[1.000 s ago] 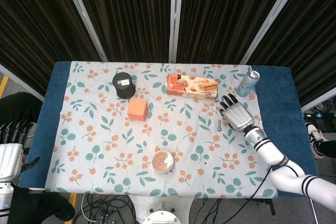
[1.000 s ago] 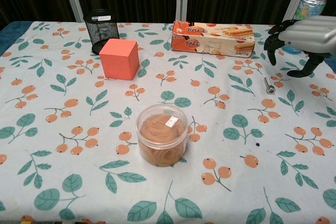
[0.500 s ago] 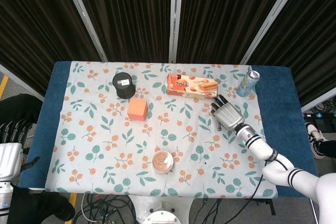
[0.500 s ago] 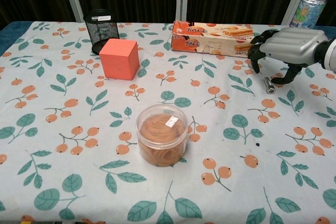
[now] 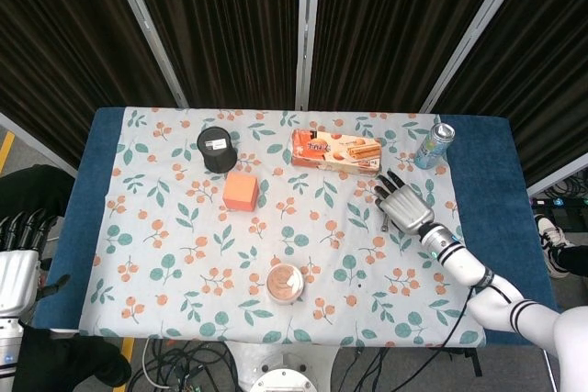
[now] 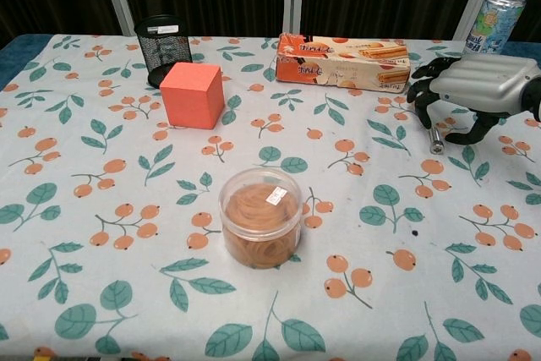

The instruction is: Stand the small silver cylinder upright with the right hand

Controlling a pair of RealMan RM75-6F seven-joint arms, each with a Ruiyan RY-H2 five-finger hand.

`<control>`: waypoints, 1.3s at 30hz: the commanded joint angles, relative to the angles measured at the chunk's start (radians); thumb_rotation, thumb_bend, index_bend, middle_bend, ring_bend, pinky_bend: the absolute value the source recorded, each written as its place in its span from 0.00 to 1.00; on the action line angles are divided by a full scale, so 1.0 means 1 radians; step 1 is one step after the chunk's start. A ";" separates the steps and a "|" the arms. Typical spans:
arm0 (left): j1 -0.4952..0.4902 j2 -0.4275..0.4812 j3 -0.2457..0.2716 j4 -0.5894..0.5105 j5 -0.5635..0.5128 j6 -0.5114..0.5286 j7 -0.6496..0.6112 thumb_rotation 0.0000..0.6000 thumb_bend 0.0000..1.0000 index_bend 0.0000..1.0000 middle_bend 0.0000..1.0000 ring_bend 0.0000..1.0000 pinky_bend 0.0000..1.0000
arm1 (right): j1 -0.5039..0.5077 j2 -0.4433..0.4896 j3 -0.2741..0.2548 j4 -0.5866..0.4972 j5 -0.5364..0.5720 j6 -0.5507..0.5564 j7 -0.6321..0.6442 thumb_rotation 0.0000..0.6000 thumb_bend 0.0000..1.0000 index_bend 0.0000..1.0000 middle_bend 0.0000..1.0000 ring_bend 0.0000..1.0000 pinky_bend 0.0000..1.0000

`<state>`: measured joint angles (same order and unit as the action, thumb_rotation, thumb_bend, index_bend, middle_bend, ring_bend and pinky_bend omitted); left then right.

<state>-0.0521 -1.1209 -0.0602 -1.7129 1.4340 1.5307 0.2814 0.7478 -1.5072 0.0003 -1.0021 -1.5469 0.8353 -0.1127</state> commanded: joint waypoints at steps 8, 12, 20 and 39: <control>0.000 -0.003 0.002 0.006 0.002 -0.001 -0.006 1.00 0.07 0.14 0.07 0.00 0.00 | -0.023 0.014 -0.010 -0.019 0.015 0.013 -0.003 1.00 0.26 0.50 0.20 0.00 0.00; 0.000 -0.004 0.003 0.008 0.002 -0.002 -0.008 1.00 0.07 0.14 0.07 0.00 0.00 | -0.020 0.005 -0.008 -0.013 0.008 0.024 0.009 1.00 0.26 0.50 0.20 0.00 0.00; 0.003 -0.005 0.005 0.015 0.006 0.000 -0.024 1.00 0.07 0.14 0.07 0.00 0.00 | -0.016 -0.010 -0.017 0.006 0.000 0.017 0.012 1.00 0.28 0.50 0.20 0.00 0.00; 0.005 -0.006 0.005 0.030 0.025 0.012 -0.052 1.00 0.07 0.14 0.07 0.00 0.00 | 0.038 0.114 0.005 -0.124 -0.065 0.067 -0.335 1.00 0.42 0.64 0.25 0.00 0.00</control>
<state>-0.0477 -1.1264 -0.0553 -1.6832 1.4582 1.5425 0.2301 0.7557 -1.4387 -0.0040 -1.0738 -1.5932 0.9142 -0.3288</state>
